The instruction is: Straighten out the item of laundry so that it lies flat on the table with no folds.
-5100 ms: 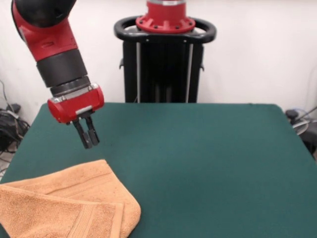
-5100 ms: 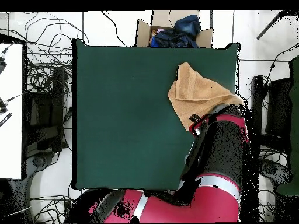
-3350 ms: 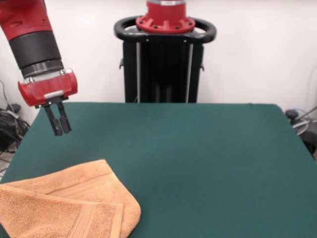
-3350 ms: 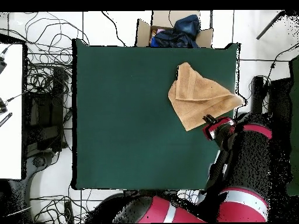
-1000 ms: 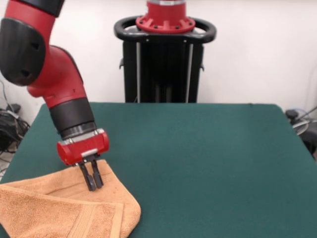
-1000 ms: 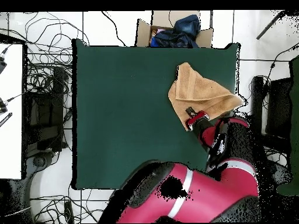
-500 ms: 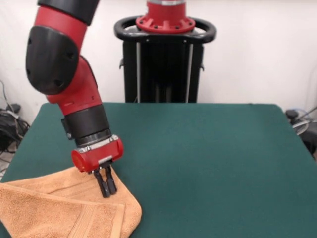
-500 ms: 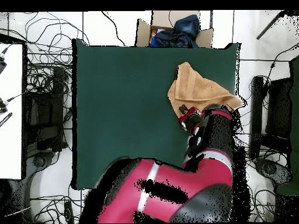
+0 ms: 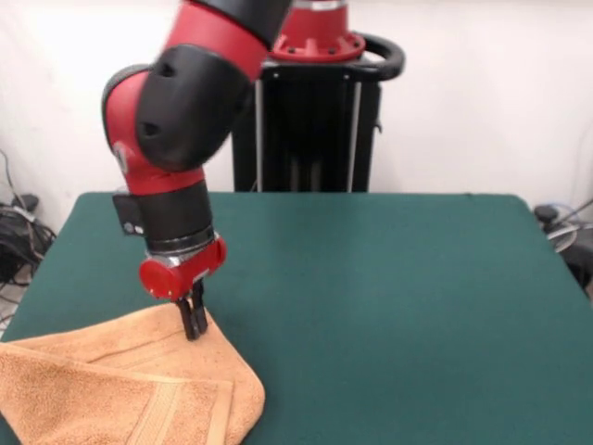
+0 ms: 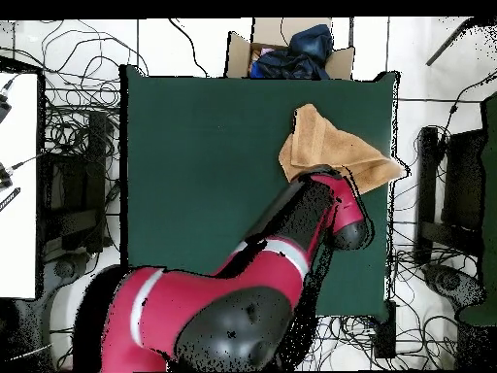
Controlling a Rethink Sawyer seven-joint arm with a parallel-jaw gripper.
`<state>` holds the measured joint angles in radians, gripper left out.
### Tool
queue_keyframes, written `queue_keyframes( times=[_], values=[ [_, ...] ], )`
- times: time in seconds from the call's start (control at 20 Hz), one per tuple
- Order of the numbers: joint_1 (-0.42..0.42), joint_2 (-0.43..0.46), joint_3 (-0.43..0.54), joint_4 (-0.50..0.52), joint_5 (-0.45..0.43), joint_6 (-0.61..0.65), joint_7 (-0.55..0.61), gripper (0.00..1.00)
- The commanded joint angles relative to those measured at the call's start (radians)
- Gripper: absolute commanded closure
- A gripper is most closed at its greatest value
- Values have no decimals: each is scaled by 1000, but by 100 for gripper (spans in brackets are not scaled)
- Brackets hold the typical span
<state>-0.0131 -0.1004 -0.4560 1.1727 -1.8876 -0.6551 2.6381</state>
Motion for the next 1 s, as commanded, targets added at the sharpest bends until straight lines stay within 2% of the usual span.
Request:
queue_keyframes(
  times=[0.05,0.5,0.85,1.0],
  values=[
    [105,172,-187,-23,-94,-30,513,100],
    [143,224,-232,-36,-101,-92,567,100],
    [141,91,-197,4,-26,-129,508,100],
    [144,66,-198,19,-19,-143,498,100]
  ],
)
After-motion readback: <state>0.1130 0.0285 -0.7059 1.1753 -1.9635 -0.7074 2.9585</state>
